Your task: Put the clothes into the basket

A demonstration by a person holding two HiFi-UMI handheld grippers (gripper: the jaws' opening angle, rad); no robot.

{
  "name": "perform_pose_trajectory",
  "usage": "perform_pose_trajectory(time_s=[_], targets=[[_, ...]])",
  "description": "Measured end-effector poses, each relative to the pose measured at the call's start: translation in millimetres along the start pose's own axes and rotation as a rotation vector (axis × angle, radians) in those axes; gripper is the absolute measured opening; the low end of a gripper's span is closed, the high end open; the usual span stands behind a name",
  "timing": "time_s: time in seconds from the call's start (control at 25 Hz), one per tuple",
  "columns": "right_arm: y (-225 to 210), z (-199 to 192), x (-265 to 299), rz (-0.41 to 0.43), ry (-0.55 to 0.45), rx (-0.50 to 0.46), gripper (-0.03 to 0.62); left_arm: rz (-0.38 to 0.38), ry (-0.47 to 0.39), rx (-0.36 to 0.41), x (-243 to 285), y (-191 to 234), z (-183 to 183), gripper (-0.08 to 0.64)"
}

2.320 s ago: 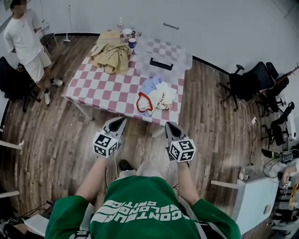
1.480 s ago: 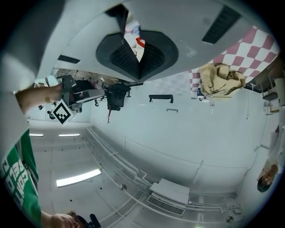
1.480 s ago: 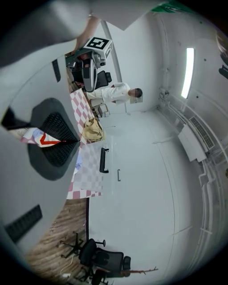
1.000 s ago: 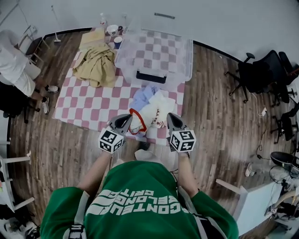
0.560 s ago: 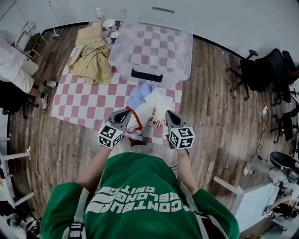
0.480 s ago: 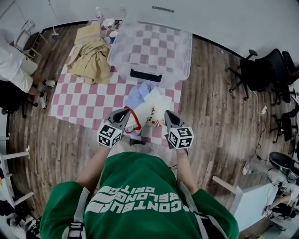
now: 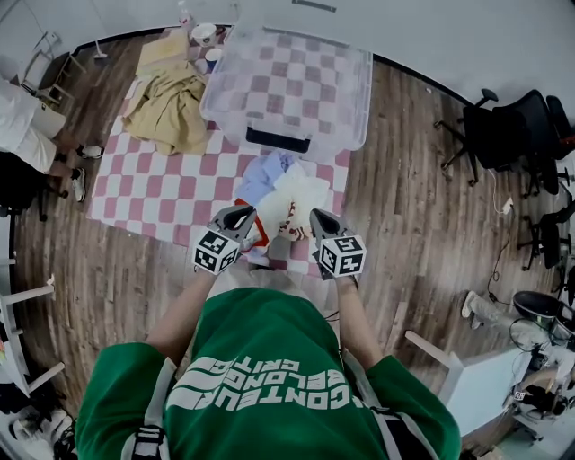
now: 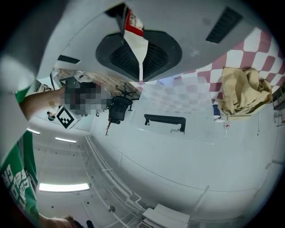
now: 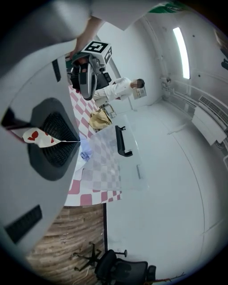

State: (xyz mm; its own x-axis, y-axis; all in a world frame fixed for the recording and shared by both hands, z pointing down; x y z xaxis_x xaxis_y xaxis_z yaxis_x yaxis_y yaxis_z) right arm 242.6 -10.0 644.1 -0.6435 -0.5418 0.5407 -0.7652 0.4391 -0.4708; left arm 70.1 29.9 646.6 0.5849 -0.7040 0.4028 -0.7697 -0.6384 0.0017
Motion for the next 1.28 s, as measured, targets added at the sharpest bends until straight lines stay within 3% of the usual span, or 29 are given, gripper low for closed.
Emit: perform_pose_trajectory(time_s=[0.12,0.32,0.48,0.72,1.08,1.28], targets=[[-5,-3,10,0.021,0.012,0.011,0.009,-0.006,0.033,0.002,13,3,-12,0.02],[-16,-5,22,0.007,0.024,0.001,0.027,-0.025,0.071,0.021,30,2,-34,0.165],[-32,-15,39,0.012,0.096,-0.023,0.245,-0.064,0.12,0.029,50,0,-54,0.305],[-61,-34,72,-0.02,0.201,-0.059,0.335,-0.116,0.243,0.002,76,-2,-95,0.408],[-92,-68,125,-0.09,0.317,-0.042,0.37,-0.139,0.362,-0.068,96,2,-134,0.446],[-95,-78,137,-0.115,0.31,-0.02,0.368,-0.139,0.387,-0.127,104,0,-146,0.445]])
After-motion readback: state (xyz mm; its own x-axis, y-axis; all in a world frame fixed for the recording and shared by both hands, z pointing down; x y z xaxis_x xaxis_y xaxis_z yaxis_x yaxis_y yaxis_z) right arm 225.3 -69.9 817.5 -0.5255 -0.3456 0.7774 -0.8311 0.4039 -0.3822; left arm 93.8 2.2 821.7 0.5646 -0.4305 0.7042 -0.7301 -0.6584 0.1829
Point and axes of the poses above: the fingertips, and each gripper's own axes: x forward along the fingers, y to its left, z out of its top, the point moved 2 cm from there along -x, backward along the fingers, and after that the axes turned 15 degrees about x, right-handed, at the moved point
